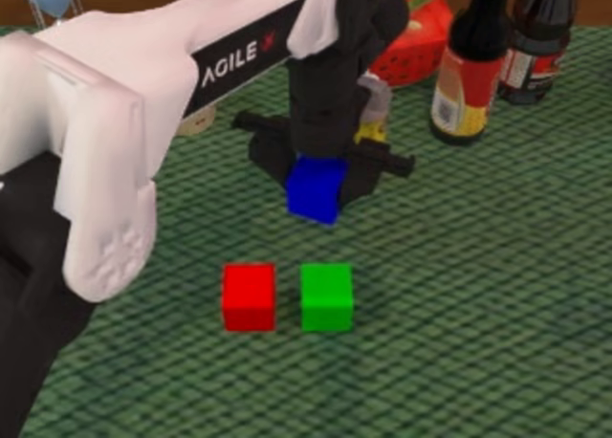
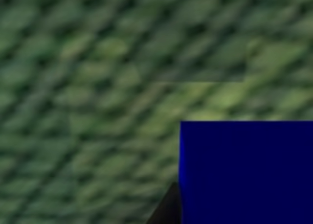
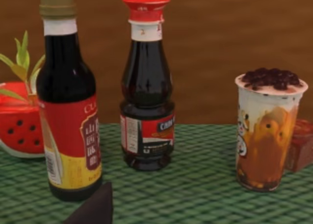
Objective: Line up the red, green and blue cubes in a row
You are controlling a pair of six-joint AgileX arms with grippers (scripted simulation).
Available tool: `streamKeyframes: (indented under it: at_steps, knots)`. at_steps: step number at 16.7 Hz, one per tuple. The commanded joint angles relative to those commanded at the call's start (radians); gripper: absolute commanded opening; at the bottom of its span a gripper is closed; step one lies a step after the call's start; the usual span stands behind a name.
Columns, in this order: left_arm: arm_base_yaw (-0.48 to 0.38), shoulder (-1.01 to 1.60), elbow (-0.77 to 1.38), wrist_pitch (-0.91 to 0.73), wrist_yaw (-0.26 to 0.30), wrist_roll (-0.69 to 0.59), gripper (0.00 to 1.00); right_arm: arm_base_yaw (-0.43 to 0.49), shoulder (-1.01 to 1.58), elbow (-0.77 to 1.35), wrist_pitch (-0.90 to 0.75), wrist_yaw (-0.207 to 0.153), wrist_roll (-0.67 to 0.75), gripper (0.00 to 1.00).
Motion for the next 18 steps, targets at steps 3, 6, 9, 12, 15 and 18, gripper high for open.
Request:
streamKeyframes:
  at_steps: [3,6,9,12,15,18]
  knots:
    - [-0.085,0.033,0.068,-0.045,0.001,-0.237,0.00,0.000,0.000,0.000,0.000,0.000,0.000,1.00]
    - [-0.166,0.058,0.131,-0.084,0.003,-0.458,0.00,0.000,0.000,0.000,0.000,0.000,0.000,1.00]
    - [-0.225,0.067,0.176,-0.105,0.003,-0.600,0.00,0.000,0.000,0.000,0.000,0.000,0.000,1.00]
    - [-0.247,0.067,0.193,-0.112,0.002,-0.646,0.00,0.000,0.000,0.000,0.000,0.000,0.000,1.00]
    - [-0.247,0.067,0.193,-0.112,0.002,-0.646,0.00,0.000,0.000,0.000,0.000,0.000,0.000,1.00]
    - [-0.242,0.063,0.173,-0.093,0.003,-0.642,0.00,0.000,0.000,0.000,0.000,0.000,0.000,1.00]
